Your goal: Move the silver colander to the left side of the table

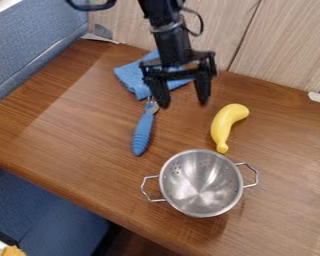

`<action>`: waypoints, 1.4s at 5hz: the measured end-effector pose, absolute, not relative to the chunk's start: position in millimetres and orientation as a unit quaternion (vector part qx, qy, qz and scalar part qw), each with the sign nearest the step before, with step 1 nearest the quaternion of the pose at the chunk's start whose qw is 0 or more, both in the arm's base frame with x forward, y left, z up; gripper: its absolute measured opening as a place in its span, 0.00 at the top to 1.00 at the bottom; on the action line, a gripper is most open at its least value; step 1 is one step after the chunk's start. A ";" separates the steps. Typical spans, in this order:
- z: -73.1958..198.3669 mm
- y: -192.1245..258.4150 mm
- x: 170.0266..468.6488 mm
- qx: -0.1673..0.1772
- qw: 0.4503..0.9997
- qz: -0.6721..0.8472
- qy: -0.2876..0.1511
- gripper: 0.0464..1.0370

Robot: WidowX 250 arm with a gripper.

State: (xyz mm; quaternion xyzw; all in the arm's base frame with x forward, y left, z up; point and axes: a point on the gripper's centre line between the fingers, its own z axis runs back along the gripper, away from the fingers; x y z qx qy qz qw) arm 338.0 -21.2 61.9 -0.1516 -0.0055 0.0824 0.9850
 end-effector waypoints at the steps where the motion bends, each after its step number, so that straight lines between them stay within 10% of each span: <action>1: 58.3 -22.3 313.8 -0.172 0.985 0.007 0.016 0.04; 5: 7.0 -56.4 279.8 -0.211 0.957 -0.153 0.126 0.10; 7: -0.4 -66.1 279.4 -0.197 0.960 -0.164 0.113 0.70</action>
